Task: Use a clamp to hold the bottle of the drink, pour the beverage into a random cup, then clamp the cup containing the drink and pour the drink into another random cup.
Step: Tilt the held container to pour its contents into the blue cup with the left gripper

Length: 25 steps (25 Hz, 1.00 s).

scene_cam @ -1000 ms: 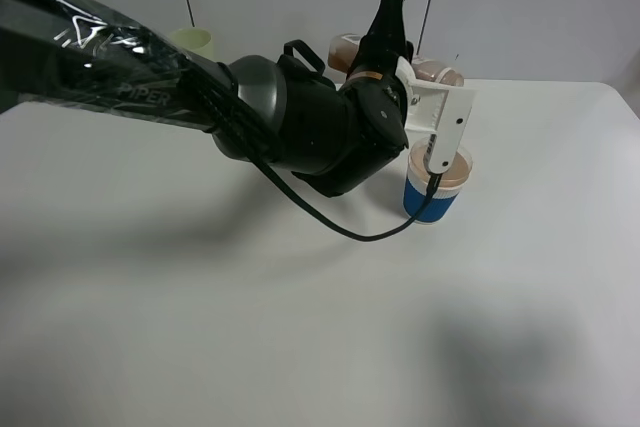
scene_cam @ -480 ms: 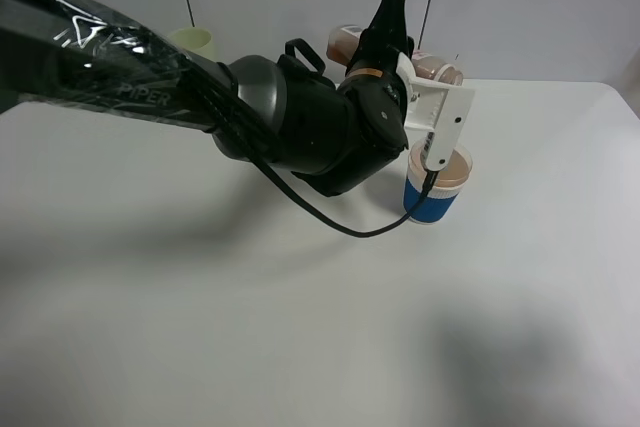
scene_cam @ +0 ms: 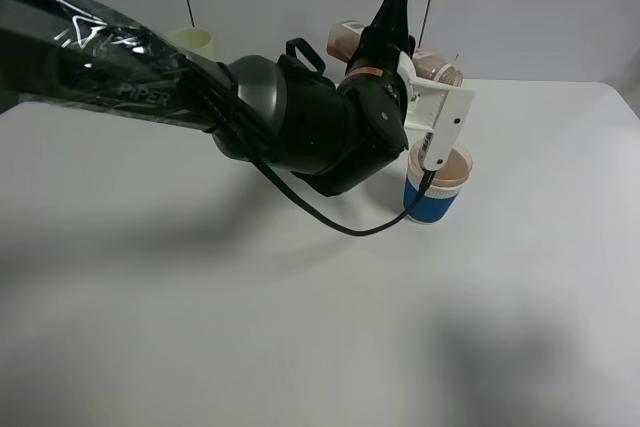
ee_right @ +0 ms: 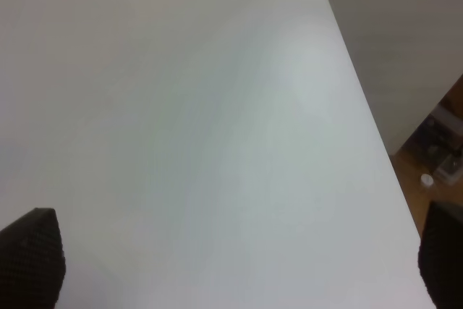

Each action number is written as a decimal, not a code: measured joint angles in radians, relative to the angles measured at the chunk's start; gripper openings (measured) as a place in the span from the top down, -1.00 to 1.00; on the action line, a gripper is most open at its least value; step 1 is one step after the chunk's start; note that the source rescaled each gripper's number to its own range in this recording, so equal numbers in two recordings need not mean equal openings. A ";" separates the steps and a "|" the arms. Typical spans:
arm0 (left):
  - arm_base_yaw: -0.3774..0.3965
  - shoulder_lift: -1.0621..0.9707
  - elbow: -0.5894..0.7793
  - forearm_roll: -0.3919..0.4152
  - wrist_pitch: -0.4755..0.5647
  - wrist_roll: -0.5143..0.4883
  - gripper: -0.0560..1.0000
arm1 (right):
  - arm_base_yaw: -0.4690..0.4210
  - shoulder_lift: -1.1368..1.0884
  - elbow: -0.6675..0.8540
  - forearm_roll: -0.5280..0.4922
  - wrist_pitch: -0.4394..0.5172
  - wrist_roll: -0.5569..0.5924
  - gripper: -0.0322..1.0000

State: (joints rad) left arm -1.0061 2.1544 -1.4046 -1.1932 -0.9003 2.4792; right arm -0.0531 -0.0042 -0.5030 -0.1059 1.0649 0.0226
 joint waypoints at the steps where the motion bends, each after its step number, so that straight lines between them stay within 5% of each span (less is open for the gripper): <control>1: 0.000 0.000 0.000 0.001 -0.003 0.000 0.89 | 0.000 0.000 0.000 0.000 0.000 0.000 -1.00; 25: 0.000 0.000 0.000 0.009 -0.035 0.048 0.89 | 0.000 0.000 0.000 0.000 0.000 0.000 -1.00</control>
State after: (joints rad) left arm -1.0061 2.1544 -1.4046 -1.1846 -0.9350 2.5276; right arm -0.0531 -0.0042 -0.5030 -0.1059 1.0649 0.0226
